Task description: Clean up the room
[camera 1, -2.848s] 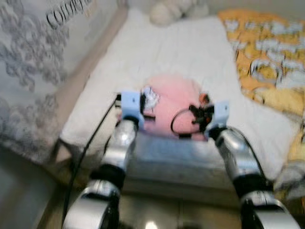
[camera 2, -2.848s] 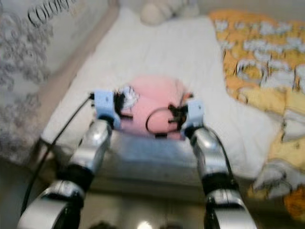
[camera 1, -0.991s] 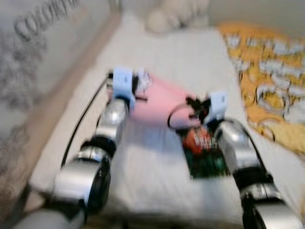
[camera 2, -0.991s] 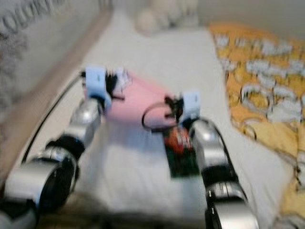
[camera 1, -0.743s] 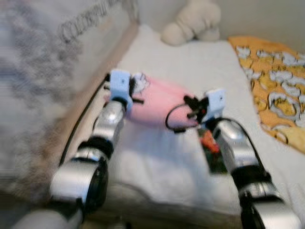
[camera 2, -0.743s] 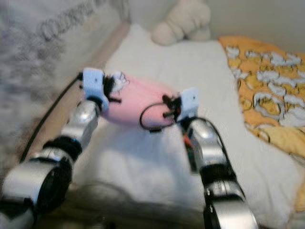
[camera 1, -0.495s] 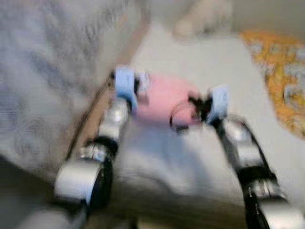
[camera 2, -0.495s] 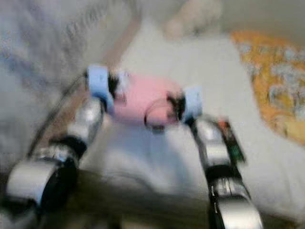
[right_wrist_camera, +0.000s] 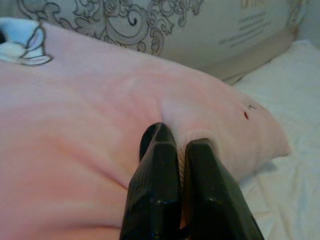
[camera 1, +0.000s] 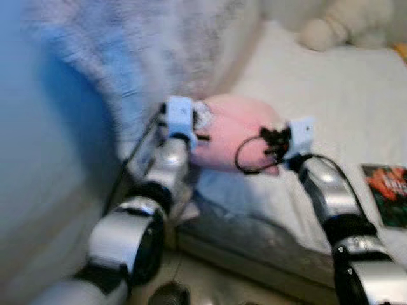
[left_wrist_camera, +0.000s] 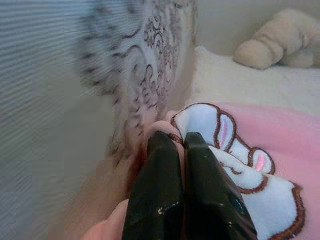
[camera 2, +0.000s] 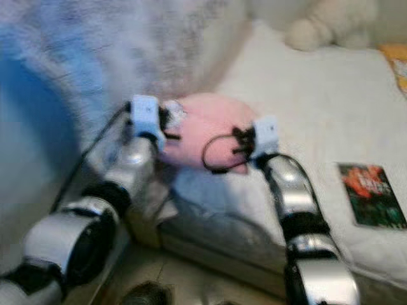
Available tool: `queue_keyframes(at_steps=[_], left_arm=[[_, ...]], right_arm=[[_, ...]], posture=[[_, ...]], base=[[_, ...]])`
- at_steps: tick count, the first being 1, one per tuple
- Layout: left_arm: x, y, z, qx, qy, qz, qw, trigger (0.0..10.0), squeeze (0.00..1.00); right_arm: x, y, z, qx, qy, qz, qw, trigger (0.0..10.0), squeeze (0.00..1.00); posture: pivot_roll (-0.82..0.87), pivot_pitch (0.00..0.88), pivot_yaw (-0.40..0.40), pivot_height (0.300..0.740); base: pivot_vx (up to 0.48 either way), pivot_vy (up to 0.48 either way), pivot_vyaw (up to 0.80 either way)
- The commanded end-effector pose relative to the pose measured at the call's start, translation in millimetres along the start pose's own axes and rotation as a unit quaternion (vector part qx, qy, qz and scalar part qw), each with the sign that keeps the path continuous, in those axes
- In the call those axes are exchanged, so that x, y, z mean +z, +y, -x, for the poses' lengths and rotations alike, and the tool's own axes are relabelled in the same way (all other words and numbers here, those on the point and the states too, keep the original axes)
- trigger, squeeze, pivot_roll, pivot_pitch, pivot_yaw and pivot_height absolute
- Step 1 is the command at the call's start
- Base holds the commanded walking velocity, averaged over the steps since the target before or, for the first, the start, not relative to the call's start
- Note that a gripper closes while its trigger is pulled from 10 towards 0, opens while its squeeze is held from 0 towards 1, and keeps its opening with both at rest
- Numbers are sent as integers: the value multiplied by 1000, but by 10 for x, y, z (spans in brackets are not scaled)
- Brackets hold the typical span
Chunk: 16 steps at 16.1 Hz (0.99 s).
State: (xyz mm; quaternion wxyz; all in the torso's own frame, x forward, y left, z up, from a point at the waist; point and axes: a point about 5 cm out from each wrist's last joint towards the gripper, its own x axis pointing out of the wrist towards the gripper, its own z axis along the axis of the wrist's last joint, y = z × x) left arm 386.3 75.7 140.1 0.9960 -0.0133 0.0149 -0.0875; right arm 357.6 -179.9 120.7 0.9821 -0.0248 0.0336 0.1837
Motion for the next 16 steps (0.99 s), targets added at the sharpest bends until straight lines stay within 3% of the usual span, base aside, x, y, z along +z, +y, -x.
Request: queue_keyframes(at_steps=[1, 5, 7, 9, 10, 12, 14, 16], left_arm=[[76, 71, -12, 29, -22, 8, 999, 10000, 0], [53, -94, -10, 5, -14, -5, 1000, 10000, 0], [1, -176, 91, -35, -48, -10, 998, 10000, 0], [-33, -214, 344, -66, -86, -12, 994, 10000, 0], [-30, -226, 614, -84, -101, -19, 991, 10000, 0], [161, -222, 1019, -98, -150, -47, 983, 10000, 0], [302, -164, 1040, -79, -166, -41, 982, 10000, 0], [272, -170, 1024, -61, -143, -3, 988, 10000, 0]], right_arm=[[46, -198, 67, -35, -7, 13, 999, 10000, 0], [48, -293, 94, -72, -2, 23, 997, 10000, 0], [79, -267, 411, -173, -58, 65, 981, 10000, 0], [22, -129, 860, -231, -85, 62, 967, 10000, 0], [-52, 32, 1203, -253, -88, 56, 962, 10000, 0], [-64, 221, 1682, -279, -87, 69, 954, 10000, 0], [39, 248, 1813, -276, -87, 87, 953, 10000, 0], [30, 274, 1768, -269, -78, 72, 957, 10000, 0]], posture=[[33, 0, -47, 740], [33, 0, -45, 740], [38, 0, -60, 740], [35, 0, -65, 740], [36, 0, -65, 740], [32, 0, -66, 740], [32, 0, -70, 740], [24, 0, -73, 740]], base=[[0, 0, 513], [0, 0, 255], [0, 0, 0], [0, 0, 0], [0, 0, 0], [0, 0, 0], [0, 0, 0], [0, -208, 0]])
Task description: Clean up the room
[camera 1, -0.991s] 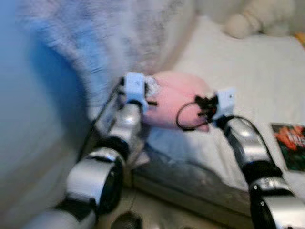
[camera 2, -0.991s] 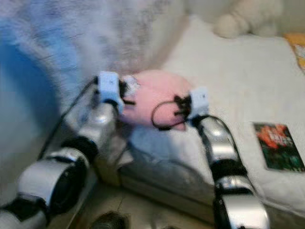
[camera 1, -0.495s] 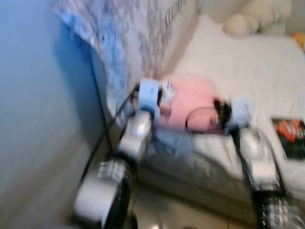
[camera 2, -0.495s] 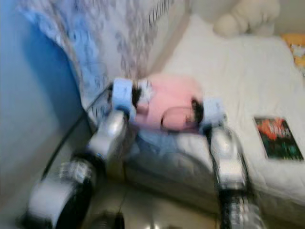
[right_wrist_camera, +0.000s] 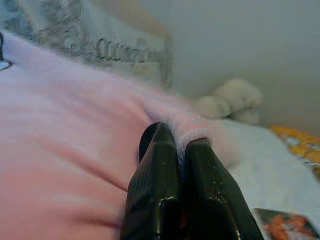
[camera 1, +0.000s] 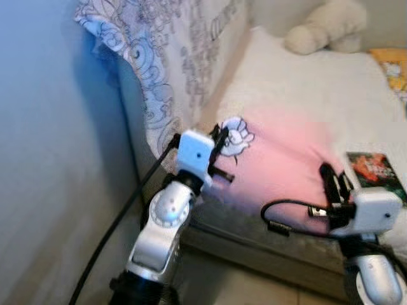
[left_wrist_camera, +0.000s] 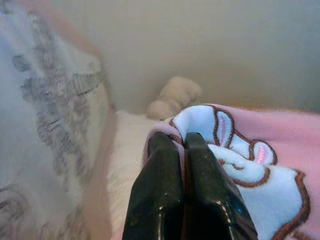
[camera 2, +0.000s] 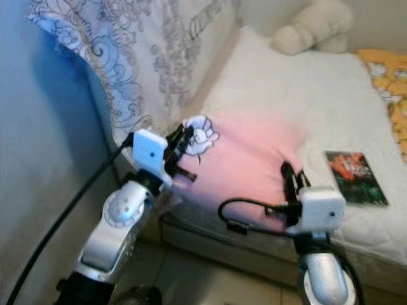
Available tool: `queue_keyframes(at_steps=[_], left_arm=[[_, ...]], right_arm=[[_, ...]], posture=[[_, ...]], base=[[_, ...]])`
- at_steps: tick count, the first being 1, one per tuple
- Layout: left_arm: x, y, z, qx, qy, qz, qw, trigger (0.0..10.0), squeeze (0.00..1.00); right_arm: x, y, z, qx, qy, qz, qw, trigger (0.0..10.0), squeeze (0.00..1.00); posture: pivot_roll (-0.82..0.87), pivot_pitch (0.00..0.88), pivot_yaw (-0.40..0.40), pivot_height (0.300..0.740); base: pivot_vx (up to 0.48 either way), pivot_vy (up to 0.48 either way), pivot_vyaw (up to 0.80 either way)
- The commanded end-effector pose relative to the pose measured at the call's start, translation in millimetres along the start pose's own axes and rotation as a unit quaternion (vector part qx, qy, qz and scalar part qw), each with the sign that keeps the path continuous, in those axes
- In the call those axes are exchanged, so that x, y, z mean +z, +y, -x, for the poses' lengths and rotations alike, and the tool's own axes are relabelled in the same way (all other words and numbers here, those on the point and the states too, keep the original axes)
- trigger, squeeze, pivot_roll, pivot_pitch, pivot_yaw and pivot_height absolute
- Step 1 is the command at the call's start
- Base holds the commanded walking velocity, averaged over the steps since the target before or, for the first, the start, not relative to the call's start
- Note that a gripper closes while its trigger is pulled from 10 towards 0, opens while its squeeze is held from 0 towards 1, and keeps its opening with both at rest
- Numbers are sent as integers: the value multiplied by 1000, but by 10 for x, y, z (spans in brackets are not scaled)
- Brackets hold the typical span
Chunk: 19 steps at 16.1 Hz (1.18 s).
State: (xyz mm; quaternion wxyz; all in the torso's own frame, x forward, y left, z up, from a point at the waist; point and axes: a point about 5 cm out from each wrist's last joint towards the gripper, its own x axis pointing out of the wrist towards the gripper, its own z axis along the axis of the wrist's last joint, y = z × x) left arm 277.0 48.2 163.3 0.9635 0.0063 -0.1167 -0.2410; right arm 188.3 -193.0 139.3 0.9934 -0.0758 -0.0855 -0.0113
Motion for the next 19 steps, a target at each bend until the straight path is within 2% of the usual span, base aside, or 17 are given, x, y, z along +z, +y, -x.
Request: queue_keyframes(at_steps=[1, 2, 4, 10, 12, 14, 19], left_arm=[[69, 294, 61, 106, -10, 17, 994, 10000, 0], [54, 275, 28, 109, 4, 2, 994, 10000, 0], [7, 296, -23, 118, 19, 8, 993, 10000, 0], [1, 391, -104, 144, 30, 3, 989, 10000, 0], [-19, 448, -132, 163, 38, -12, 986, 10000, 0], [-43, 517, -184, 176, 42, -4, 984, 10000, 0], [-76, 676, -290, 202, 49, -1, 978, 10000, 0]], right_arm=[[-65, -231, 23, -69, 27, 15, 997, 10000, 0], [-73, -211, -59, -65, 25, 8, 998, 10000, 0], [-112, -221, -173, -63, 34, 3, 997, 10000, 0], [-134, -144, -264, -47, 42, -7, 998, 10000, 0], [-166, -109, -313, -34, 51, -16, 998, 10000, 0], [-198, -70, -349, -25, 59, -21, 998, 10000, 0], [-214, -87, -448, -20, 62, -25, 998, 10000, 0]], posture=[[22, 0, -72, 740], [25, 0, -75, 740], [22, 0, -75, 740], [21, 0, -68, 740], [20, 0, -67, 740], [22, 0, -68, 740], [11, 0, -69, 740]], base=[[277, -390, 0], [334, -341, 0], [347, -328, 0], [385, -282, 0], [431, 0, 0], [450, 0, 0], [454, 0, 103]])
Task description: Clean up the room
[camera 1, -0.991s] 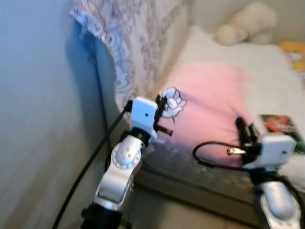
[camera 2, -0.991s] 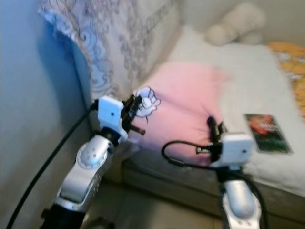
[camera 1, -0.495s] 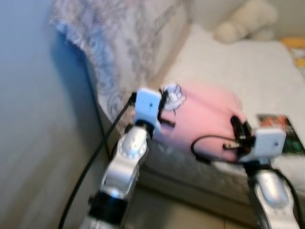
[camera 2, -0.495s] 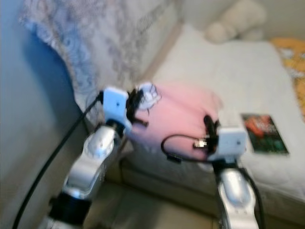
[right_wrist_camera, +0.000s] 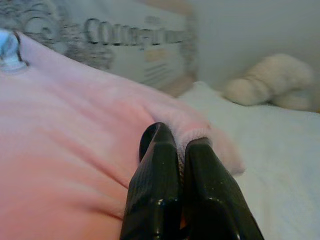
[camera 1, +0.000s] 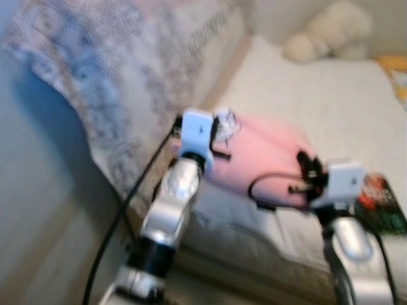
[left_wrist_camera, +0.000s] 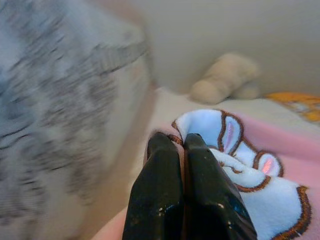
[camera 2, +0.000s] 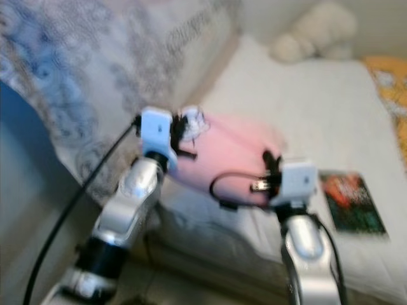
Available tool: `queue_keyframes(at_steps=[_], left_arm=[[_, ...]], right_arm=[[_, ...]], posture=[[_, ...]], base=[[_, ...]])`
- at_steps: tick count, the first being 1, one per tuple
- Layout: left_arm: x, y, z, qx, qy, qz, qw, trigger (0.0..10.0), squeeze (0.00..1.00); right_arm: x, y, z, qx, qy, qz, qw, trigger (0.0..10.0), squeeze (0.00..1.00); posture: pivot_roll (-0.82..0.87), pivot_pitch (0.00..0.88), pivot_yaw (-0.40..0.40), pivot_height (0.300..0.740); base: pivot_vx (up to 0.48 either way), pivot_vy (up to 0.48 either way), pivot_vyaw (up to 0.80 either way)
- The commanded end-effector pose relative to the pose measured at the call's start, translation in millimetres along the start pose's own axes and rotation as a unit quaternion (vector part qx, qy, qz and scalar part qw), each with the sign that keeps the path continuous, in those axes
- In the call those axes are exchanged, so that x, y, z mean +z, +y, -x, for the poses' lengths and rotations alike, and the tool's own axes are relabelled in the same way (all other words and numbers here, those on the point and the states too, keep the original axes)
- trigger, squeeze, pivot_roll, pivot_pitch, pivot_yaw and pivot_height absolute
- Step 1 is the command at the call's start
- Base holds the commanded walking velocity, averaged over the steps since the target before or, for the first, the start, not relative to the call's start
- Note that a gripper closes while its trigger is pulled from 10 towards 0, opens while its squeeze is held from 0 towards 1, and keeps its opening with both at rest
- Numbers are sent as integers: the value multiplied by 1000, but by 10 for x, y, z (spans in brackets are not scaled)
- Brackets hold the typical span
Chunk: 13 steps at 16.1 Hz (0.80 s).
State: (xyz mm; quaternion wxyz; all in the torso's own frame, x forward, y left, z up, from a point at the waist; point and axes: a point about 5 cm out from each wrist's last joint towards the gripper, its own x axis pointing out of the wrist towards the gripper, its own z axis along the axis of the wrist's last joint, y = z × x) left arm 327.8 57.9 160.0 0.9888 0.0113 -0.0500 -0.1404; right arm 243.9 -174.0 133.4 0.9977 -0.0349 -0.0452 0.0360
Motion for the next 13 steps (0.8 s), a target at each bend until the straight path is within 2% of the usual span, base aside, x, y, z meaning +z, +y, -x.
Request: queue_keyframes(at_steps=[1, 2, 3, 5, 6, 7, 8, 10, 11, 12, 13], left_arm=[[69, 404, -35, 104, -20, 7, 994, 10000, 0], [83, 426, -99, 105, -21, 2, 994, 10000, 0], [114, 506, -245, 109, -21, 0, 994, 10000, 0], [127, 558, -387, 116, -17, -9, 993, 10000, 0], [118, 585, -463, 122, -6, -23, 992, 10000, 0], [72, 618, -507, 130, 15, -25, 991, 10000, 0], [-13, 630, -511, 136, 38, -12, 990, 10000, 0], [-277, 618, -433, 146, 91, -1, 985, 10000, 0], [-567, 574, -298, 152, 149, 16, 977, 10000, 0], [-784, 487, -180, 148, 193, 23, 970, 10000, 0], [-953, 240, -93, 92, 226, -17, 970, 10000, 0]], right_arm=[[-71, -299, 57, -63, 23, 16, 998, 10000, 0], [-61, -299, -11, -58, 20, 17, 998, 10000, 0], [-40, -286, -285, -39, 12, 16, 999, 10000, 0], [-102, -244, -652, 1, 40, 21, 999, 10000, 0], [-95, -207, -881, 21, 52, 20, 998, 10000, 0], [-79, -131, -1072, 50, 66, -2, 997, 10000, 0], [-79, -62, -1178, 75, 76, -15, 994, 10000, 0], [-275, 61, -1224, 113, 133, 7, 985, 10000, 0], [-531, 125, -1137, 129, 189, 37, 973, 10000, 0], [-723, 113, -1037, 123, 231, 43, 964, 10000, 0], [-906, 37, -915, 98, 266, 54, 957, 10000, 0]], posture=[[12, 0, -69, 740], [14, 0, -68, 740], [6, 0, -60, 740], [8, 0, -60, 740], [8, 0, -66, 740], [2, 0, -84, 740], [-7, 5, -102, 740], [-40, 50, -123, 740], [-64, 81, -129, 740], [-77, 92, -143, 740], [-88, 97, -140, 740]], base=[[454, 0, 688], [454, 0, 681], [454, 0, 675], [467, 0, 0], [0, 0, 0], [0, 0, 0], [0, 0, 0], [0, 0, 0], [0, 0, 0], [0, 0, 0], [0, 0, 0]])
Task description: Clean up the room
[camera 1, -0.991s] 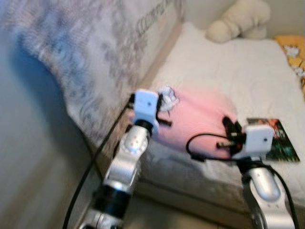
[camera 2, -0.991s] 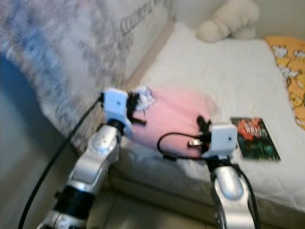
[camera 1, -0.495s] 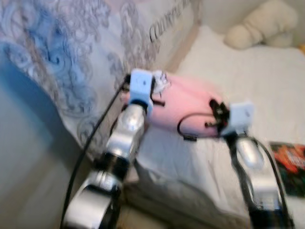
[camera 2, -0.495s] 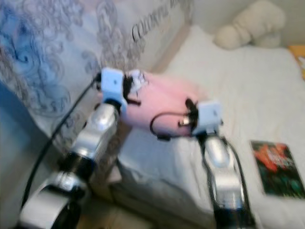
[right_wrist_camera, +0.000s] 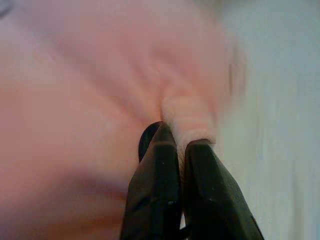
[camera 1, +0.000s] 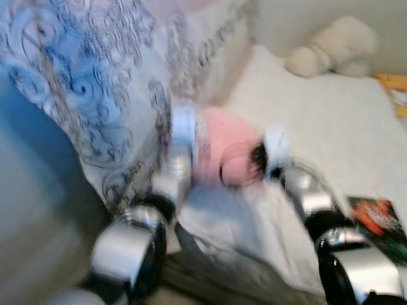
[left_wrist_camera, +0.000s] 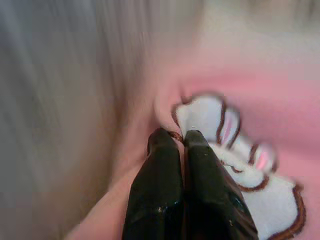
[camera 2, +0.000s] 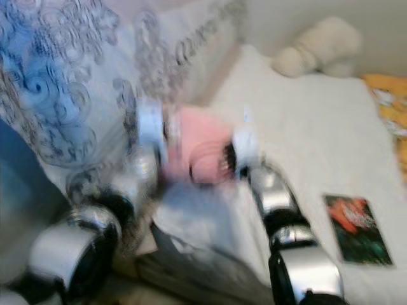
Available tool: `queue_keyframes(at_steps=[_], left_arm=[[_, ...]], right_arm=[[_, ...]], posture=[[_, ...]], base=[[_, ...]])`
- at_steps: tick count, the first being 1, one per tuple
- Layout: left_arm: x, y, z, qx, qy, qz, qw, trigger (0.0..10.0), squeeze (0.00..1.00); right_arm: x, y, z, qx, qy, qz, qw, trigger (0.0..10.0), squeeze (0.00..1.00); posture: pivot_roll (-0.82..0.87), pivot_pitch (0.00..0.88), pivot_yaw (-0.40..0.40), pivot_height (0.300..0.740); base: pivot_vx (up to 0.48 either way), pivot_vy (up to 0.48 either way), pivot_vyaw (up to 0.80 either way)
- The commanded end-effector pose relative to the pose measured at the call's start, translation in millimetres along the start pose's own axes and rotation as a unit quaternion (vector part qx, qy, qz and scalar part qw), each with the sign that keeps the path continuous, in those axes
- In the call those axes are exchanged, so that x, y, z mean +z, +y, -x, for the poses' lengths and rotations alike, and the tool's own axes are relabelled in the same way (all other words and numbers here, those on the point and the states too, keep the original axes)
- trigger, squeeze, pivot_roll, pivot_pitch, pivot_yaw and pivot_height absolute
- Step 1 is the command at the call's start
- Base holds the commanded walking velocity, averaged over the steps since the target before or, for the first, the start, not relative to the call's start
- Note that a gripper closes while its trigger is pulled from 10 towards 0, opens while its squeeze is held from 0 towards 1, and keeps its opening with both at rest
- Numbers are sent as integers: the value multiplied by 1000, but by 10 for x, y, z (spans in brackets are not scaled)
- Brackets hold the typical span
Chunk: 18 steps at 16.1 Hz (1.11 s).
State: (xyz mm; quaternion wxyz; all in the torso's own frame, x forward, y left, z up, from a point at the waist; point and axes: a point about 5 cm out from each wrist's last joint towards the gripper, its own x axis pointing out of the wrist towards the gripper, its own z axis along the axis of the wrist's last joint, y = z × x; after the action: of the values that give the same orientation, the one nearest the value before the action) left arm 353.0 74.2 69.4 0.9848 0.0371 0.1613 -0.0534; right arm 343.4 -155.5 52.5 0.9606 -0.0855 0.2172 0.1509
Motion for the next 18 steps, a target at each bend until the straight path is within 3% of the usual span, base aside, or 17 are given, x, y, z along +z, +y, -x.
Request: queue_keyframes(at_steps=[1, 4, 5, 7, 9, 11, 14, 15, 16, 18], left_arm=[[-38, -31, 5, 0, 13, -14, 1000, 10000, 0], [-7, -303, 32, -32, 10, -9, 999, 10000, 0], [16, -303, 28, -30, 4, -19, 999, 10000, 0], [208, -176, -30, -18, -32, -59, 998, 10000, 0], [482, 47, -97, 8, -67, -58, 996, 10000, 0], [516, 65, -101, 8, -75, -85, 993, 10000, 0], [461, 63, -96, 5, -67, -94, 993, 10000, 0], [443, 0, -88, -10, -68, -108, 992, 10000, 447], [416, -41, -81, -19, -65, -112, 991, 10000, 1000], [439, -12, -85, -15, -72, -129, 989, 10000, 1000]], right_arm=[[-107, -134, 47, -32, 19, 5, 999, 10000, 0], [-223, -149, 79, -32, 30, 12, 999, 10000, 0], [-225, -161, 81, -36, 30, 6, 999, 10000, 0], [-166, -150, 57, -44, 13, -22, 999, 10000, 0], [-58, -23, 3, -25, -15, -36, 999, 10000, 0], [-91, 6, -2, -31, -11, -53, 998, 10000, 0], [-203, 63, 4, -33, 11, -60, 998, 10000, 0], [-235, 59, 12, -36, 17, -63, 997, 10000, 51], [-265, 51, 19, -41, 23, -70, 996, 10000, 1000], [-275, 93, 15, -39, 18, -80, 996, 10000, 1000]], posture=[[-100, 105, -142, 740], [-111, 102, -134, 740], [-119, 103, -132, 740], [-120, 99, -128, 740], [-97, 95, -119, 740], [-91, 87, -119, 740], [-92, 88, -119, 740], [-102, 88, -120, 740], [-107, 88, -117, 740], [-105, 86, -114, 740]], base=[[0, 0, 0], [0, 0, 0], [0, 0, 0], [0, 0, 0], [0, 0, 0], [0, 0, 0], [0, 0, 0], [0, 0, 0], [0, 0, 0], [0, 0, 0]])
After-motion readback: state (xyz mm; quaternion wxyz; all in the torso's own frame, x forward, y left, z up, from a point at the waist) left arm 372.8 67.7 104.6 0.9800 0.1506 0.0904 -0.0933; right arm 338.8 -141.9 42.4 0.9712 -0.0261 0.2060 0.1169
